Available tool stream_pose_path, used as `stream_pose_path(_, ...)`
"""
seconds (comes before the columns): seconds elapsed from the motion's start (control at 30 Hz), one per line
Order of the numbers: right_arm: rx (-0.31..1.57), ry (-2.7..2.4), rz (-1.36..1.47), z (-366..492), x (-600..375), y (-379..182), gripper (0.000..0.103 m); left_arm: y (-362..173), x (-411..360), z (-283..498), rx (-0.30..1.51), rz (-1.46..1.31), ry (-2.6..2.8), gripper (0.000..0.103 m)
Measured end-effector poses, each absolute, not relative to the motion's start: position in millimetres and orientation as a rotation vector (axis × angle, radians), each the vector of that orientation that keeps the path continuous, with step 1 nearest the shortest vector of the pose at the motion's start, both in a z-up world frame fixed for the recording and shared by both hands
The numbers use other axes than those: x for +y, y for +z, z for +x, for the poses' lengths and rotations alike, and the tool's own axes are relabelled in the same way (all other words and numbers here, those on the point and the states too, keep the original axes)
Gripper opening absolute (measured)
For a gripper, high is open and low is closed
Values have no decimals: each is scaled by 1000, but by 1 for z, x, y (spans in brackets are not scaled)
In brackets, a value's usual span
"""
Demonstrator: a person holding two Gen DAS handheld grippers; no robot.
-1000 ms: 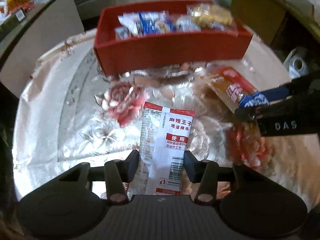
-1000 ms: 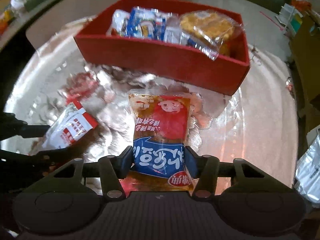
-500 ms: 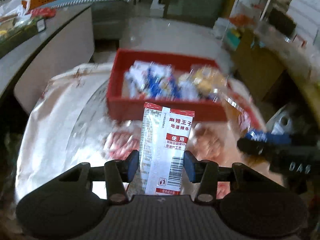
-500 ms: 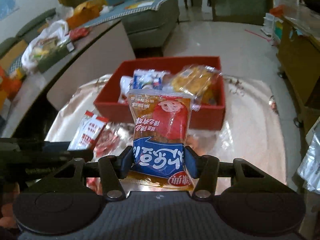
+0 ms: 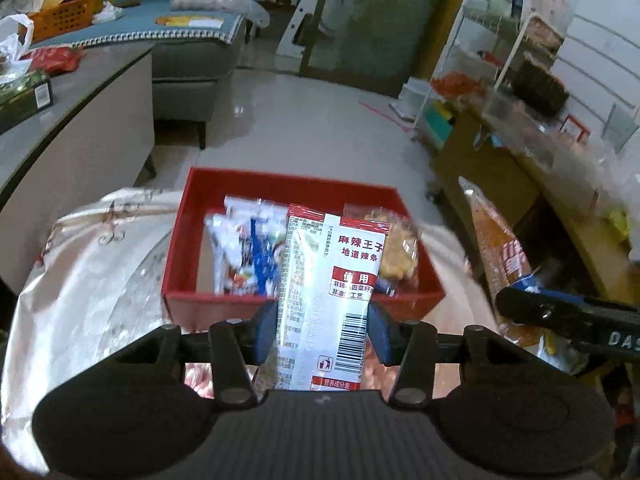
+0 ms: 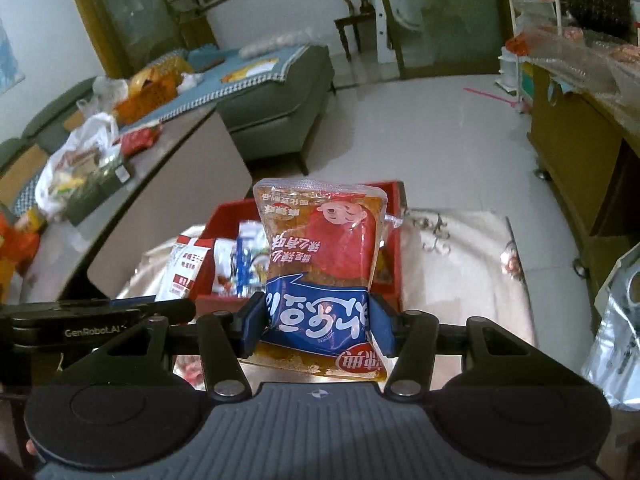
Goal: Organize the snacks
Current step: 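Carry the spicy strip packet with left tool while right tool carries the bread bag over the box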
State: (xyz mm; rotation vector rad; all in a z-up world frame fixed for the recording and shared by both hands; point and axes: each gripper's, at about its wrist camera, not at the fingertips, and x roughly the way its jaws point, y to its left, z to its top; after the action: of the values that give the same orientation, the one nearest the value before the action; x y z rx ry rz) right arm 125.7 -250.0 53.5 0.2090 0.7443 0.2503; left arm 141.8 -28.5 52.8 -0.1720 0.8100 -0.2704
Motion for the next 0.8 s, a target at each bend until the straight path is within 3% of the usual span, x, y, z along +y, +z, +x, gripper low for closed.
stream_pose_path(0.8, 717, 273, 192, 162, -222, 57, 62, 68, -28, 175, 699, -123, -186, 41)
